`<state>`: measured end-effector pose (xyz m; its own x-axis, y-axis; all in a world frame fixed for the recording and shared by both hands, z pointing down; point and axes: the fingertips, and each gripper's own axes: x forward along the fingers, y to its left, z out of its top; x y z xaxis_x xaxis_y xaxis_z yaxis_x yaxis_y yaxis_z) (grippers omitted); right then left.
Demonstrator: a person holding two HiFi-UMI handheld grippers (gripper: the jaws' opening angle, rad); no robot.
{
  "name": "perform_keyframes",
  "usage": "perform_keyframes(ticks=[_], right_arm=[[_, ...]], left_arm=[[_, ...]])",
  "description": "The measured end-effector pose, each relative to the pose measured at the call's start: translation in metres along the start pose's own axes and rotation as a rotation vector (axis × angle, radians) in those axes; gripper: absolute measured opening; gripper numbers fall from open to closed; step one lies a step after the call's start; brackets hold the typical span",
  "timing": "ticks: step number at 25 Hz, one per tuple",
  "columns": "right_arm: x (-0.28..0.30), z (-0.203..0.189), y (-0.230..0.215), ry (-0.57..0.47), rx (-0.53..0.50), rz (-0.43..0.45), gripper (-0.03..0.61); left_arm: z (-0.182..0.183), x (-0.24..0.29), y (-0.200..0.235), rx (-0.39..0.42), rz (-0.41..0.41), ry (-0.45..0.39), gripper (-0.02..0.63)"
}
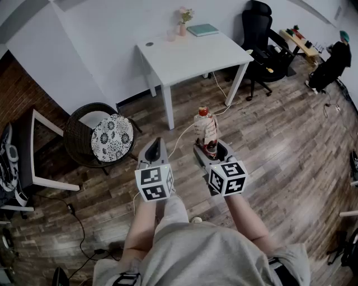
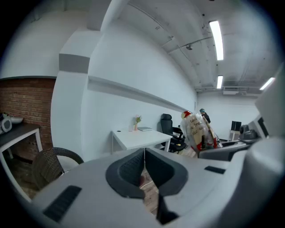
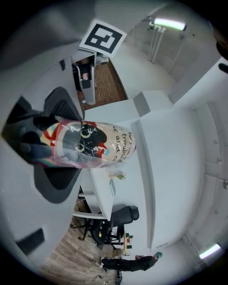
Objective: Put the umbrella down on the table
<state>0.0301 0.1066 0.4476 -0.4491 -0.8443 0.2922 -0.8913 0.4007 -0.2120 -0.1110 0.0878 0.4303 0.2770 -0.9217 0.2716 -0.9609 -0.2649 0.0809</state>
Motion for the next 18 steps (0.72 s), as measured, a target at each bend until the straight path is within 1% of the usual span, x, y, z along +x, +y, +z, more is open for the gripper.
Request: perform_keyframes(ticks=[4,7,12,18], right_arm=[[-0.087,-0.021,0.021,-0.022,-0.014,-0.005,0.272],[-0.132,-0.032,0.039,-0.031,-0.017,-0.004,0.272],[-0.166,-0.044,0.063,-0.041,-0.016,0.002,0.270],[-0.186,-0.048,0.071,-0.041,-0.014,0.006,0.270]], left_arm=[[-0.019,-0.074,-0.052,0.020,-0.027,-0.022,0.009],[-0.025,-0.116,-0.069,0.011,-0.034,-0.031,0.009],[-0.031,-0.157,-0.068,0.000,-0.033,-0.052,0.009],[-0.030,-0.180,-0.077,0.007,-0.044,-0.071,0.009]])
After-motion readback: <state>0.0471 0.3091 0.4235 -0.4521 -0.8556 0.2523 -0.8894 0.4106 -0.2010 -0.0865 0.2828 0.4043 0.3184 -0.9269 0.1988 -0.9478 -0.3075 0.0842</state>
